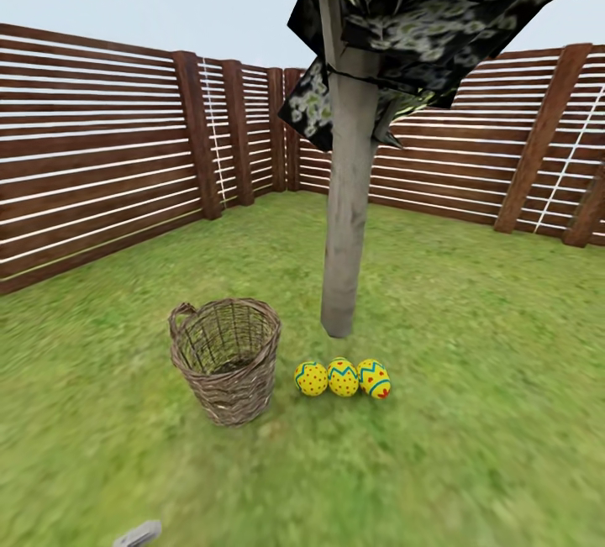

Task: Take the three Easter eggs out of the wicker basket on the lawn in the garden, then place them on the lawn next to a single tree (choose any tree) so that all three eggs are next to the same tree and none are left in the basket.

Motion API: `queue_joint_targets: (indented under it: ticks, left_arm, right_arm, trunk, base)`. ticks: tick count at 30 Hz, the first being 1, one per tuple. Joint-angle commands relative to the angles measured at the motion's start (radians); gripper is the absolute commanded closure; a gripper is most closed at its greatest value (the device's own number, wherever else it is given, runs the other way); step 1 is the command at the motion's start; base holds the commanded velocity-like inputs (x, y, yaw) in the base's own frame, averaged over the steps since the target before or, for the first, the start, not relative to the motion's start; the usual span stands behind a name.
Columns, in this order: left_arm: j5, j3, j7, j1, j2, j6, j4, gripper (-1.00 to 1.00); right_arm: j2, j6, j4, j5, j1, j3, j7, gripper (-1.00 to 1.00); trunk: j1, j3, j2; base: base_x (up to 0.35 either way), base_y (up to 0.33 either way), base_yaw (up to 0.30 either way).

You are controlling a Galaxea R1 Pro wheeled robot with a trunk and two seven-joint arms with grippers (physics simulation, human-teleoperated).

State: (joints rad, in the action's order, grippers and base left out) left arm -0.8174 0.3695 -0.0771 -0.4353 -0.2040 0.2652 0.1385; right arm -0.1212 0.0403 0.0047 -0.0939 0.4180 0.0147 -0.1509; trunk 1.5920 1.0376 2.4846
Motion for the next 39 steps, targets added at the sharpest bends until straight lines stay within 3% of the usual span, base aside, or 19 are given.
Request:
queue_joint_targets:
  ticks: [1,22,39]
  left_arm:
    - [-0.007,0.006,-0.002,0.0,0.001,0.003,-0.005,-1.0]
    - [-0.008,0.006,-0.003,0.003,0.029,-0.017,-0.02,-1.0]
    - [-0.008,0.006,0.004,0.006,0.031,-0.017,-0.02,-1.0]
  right_arm:
    - [-0.001,0.001,0.001,-0.01,-0.002,0.001,-0.004,-1.0]
    - [-0.001,0.001,0.009,-0.009,-0.04,0.001,-0.004,-1.0]
    - [-0.001,0.001,0.009,-0.009,-0.041,0.001,-0.004,-1.0]
  trunk:
    - [-0.004,-0.002,-0.007]
    - [-0.085,-0.068,-0.154]
    - [-0.15,-0.121,-0.273]
  base:
    - [0.0,0.0,0.0]
    - [0.0,0.0,0.0]
    - [0.0,0.0,0.0]
